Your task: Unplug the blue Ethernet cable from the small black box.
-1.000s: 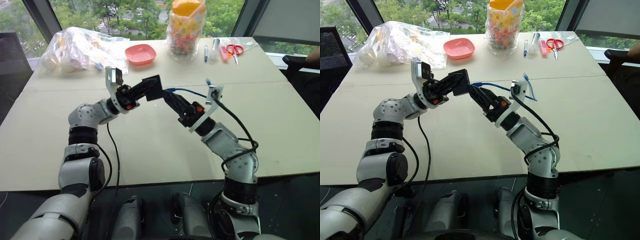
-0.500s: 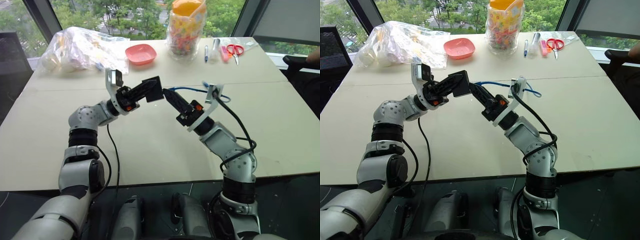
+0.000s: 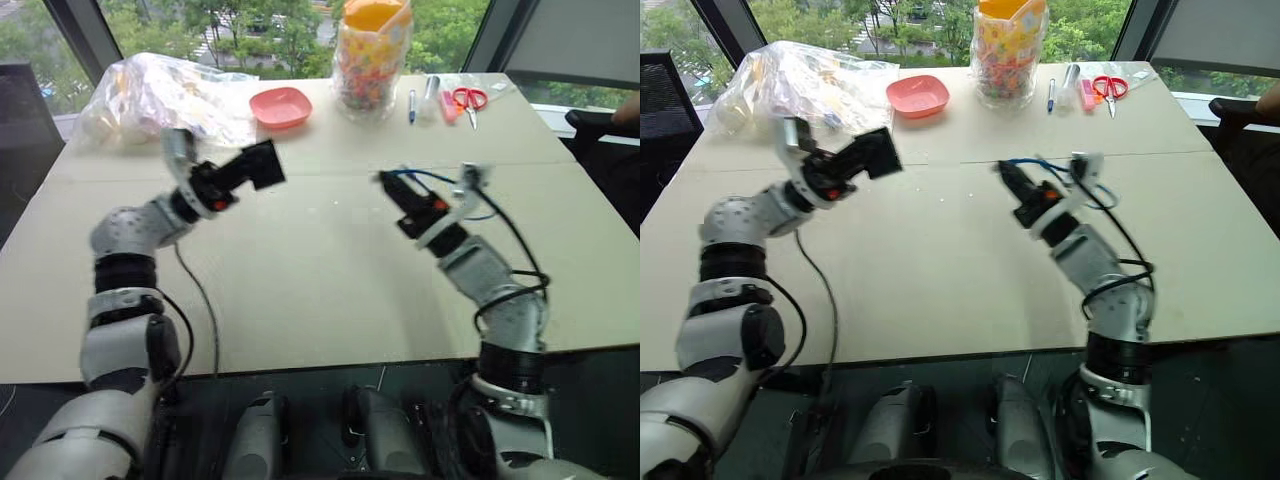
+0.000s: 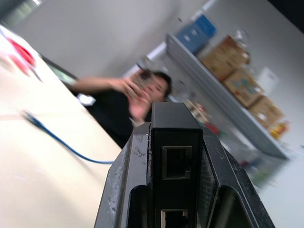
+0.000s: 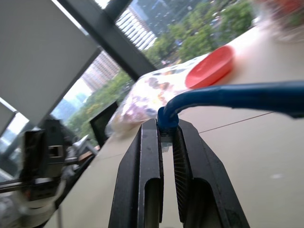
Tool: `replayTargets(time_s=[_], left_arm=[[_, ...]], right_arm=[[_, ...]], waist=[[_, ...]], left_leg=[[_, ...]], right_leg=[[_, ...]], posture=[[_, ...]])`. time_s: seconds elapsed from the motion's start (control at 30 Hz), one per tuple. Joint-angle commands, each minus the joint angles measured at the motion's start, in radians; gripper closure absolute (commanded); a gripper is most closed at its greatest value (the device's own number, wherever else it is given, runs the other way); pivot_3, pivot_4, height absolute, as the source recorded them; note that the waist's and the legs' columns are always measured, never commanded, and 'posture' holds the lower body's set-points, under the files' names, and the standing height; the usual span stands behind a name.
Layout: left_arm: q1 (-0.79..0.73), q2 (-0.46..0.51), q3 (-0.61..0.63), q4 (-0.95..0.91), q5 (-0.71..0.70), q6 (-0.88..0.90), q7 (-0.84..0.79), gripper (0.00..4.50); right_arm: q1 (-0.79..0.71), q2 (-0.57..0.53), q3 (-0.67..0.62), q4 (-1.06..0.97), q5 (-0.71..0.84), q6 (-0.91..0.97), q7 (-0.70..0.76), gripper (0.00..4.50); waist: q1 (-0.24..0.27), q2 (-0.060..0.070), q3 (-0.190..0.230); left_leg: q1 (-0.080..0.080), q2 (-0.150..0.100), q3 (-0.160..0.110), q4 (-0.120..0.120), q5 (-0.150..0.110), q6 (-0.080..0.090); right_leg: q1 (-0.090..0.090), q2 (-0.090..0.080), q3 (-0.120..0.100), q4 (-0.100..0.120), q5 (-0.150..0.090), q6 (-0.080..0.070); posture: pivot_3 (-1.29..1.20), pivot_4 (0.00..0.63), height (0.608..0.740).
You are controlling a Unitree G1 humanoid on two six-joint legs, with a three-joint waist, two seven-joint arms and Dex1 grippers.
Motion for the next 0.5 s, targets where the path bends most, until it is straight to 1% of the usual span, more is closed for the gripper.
replayTargets(time_s=[0.03,0.1,0.17,0.3,0.37,0.47,0.5], left_arm=[[-0.029,-0.033,-0.005,0.013,0.037,-0.108,0.07,3.97],[-0.017,-0.063,-0.082,-0.014,0.148,-0.25,0.136,3.97],[0.007,-0.109,-0.165,-0.066,0.258,-0.409,0.198,3.97],[0.037,-0.169,-0.23,-0.125,0.334,-0.564,0.245,3.97],[0.047,-0.192,-0.249,-0.144,0.352,-0.608,0.26,3.97],[0.06,-0.244,-0.292,-0.154,0.389,-0.673,0.281,3.97],[0.062,-0.264,-0.307,-0.146,0.401,-0.693,0.287,3.97]], right_arm=[[-0.053,-0.022,0.008,0.008,-0.007,-0.016,0.026,4.43],[-0.078,-0.051,0.019,0.066,-0.069,-0.023,0.009,4.43],[-0.122,-0.096,0.06,0.183,-0.185,-0.04,-0.013,4.43],[-0.197,-0.135,0.107,0.364,-0.319,-0.088,-0.007,4.43],[-0.232,-0.139,0.109,0.446,-0.363,-0.119,0.003,4.43],[-0.322,-0.154,0.114,0.683,-0.458,-0.207,0.013,4.43],[-0.353,-0.159,0.112,0.758,-0.483,-0.24,0.021,3.63]], waist=[[0.002,0.0,0.0],[0.004,0.0,0.0],[0.004,0.0,0.0],[0.0,0.0,0.0],[-0.001,0.0,0.0],[-0.001,0.0,0.0],[-0.001,0.0,0.0]], left_leg=[[0.0,0.0,0.0,0.0,0.0,0.0],[0.0,0.0,0.0,0.0,0.0,0.0],[0.0,0.0,0.0,0.0,0.0,0.0],[-0.002,-0.001,0.002,0.0,-0.001,0.002],[-0.003,-0.001,0.004,-0.001,-0.002,0.004],[-0.004,-0.002,0.005,-0.001,-0.002,0.005],[-0.004,-0.002,0.006,-0.001,-0.002,0.005]], right_leg=[[0.0,0.0,0.0,0.0,0.0,0.0],[0.0,0.0,0.0,0.0,0.0,0.0],[0.001,-0.001,0.0,-0.001,0.0,0.0],[0.002,-0.001,0.0,-0.008,0.003,0.001],[0.0,0.0,0.001,-0.009,0.005,0.004],[-0.001,0.001,0.001,-0.008,0.005,0.004],[0.0,0.002,0.001,-0.008,0.005,0.005]], posture=[[0.0,0.15,0.74],[0.0,0.15,0.74],[0.0,0.15,0.74],[0.0,0.15,0.74],[0.0,0.15,0.74],[0.0,0.15,0.74],[0.0,0.15,0.74]])
